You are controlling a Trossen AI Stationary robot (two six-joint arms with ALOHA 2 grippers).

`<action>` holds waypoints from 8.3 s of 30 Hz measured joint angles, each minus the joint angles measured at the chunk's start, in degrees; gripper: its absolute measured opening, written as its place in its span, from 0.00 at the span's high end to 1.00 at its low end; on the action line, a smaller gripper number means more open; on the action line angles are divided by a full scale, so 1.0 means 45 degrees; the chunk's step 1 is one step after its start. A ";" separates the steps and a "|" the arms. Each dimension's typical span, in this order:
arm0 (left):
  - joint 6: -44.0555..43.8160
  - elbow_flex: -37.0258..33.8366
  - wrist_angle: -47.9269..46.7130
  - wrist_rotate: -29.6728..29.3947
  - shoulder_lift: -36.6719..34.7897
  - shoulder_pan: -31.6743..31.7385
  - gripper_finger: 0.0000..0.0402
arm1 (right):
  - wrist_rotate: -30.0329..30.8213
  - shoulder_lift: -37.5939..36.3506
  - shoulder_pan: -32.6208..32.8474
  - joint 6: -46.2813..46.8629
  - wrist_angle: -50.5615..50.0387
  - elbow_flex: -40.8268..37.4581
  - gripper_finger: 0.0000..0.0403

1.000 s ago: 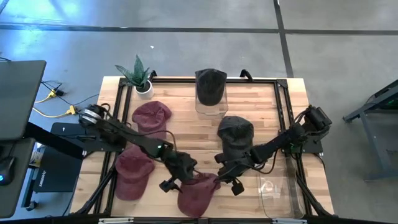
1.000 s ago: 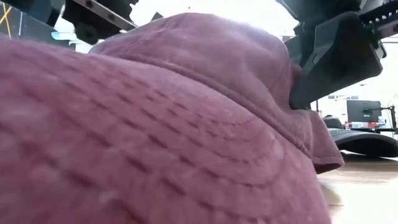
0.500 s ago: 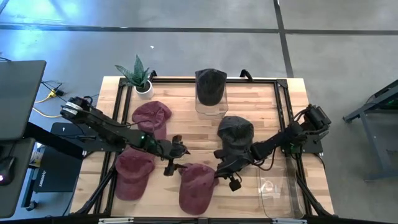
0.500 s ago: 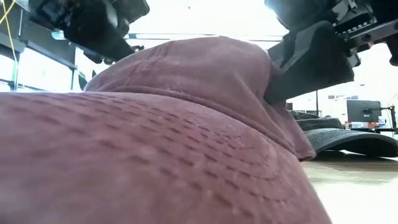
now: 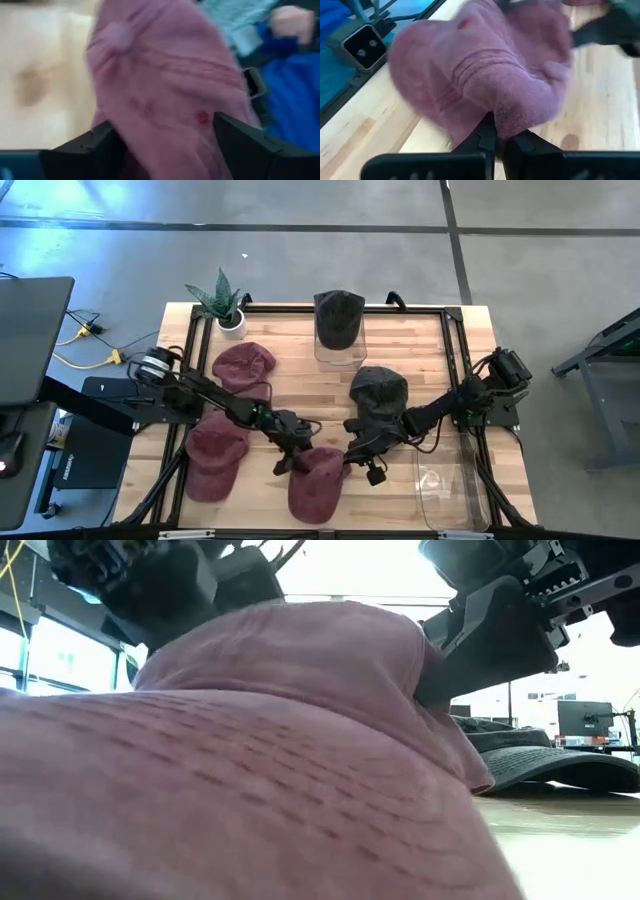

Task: Pick & Place hat
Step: Put the top right red cap into the bottom transparent bin

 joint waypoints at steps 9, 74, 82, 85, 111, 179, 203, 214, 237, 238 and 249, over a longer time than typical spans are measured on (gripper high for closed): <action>0.1166 0.1482 -0.1208 0.2076 0.0521 0.0135 0.87 | 0.0364 -0.1169 0.0059 0.0002 -0.0564 0.0019 0.99; 0.1672 0.1474 -0.3288 0.0644 -0.3000 0.1753 0.74 | -0.1014 -0.3322 -0.1607 -0.0429 -0.1965 0.0010 0.73; 0.1700 0.1474 -0.3055 0.1239 -0.3000 0.1753 0.96 | -0.3956 -0.3163 -0.2256 0.0116 -0.0678 0.0010 0.31; 0.1718 0.1474 -0.3056 0.0938 -0.3000 0.1759 0.93 | -0.4700 -0.2570 -0.2376 0.0323 0.0475 0.0010 0.23; 0.2001 0.2110 -0.3827 0.2249 -0.2990 0.1748 0.99 | -0.6353 -0.1627 -0.2720 0.1133 0.2502 0.0010 0.35; 0.3570 0.2076 -0.1666 -0.0951 -0.2194 -0.0082 0.95 | -0.3327 -0.3026 -0.1385 0.1711 0.0978 0.0010 0.29; 0.3938 0.2076 -0.1754 -0.1851 -0.2194 0.0415 0.95 | -0.2552 -0.2973 -0.1408 0.1732 0.0646 0.0015 0.55; 0.3711 0.2076 -0.1818 -0.0924 -0.2194 0.0767 0.91 | -0.2111 -0.2973 -0.1399 0.1067 0.0198 0.0015 0.95; 0.3157 0.3554 -1.0118 -0.4674 -0.3536 -0.0334 0.66 | 0.2219 -0.6108 0.1465 0.4366 -1.5904 0.7796 0.94; 0.3176 0.3557 -1.0082 -0.4904 -0.3532 -0.0403 0.66 | 0.2436 -0.6108 0.1788 0.4901 -1.6518 0.8159 0.94; 0.3084 0.3557 -1.0077 -0.5463 -0.3471 -0.0534 0.66 | 0.4260 -0.6096 0.6475 1.0232 -2.0014 0.9420 0.94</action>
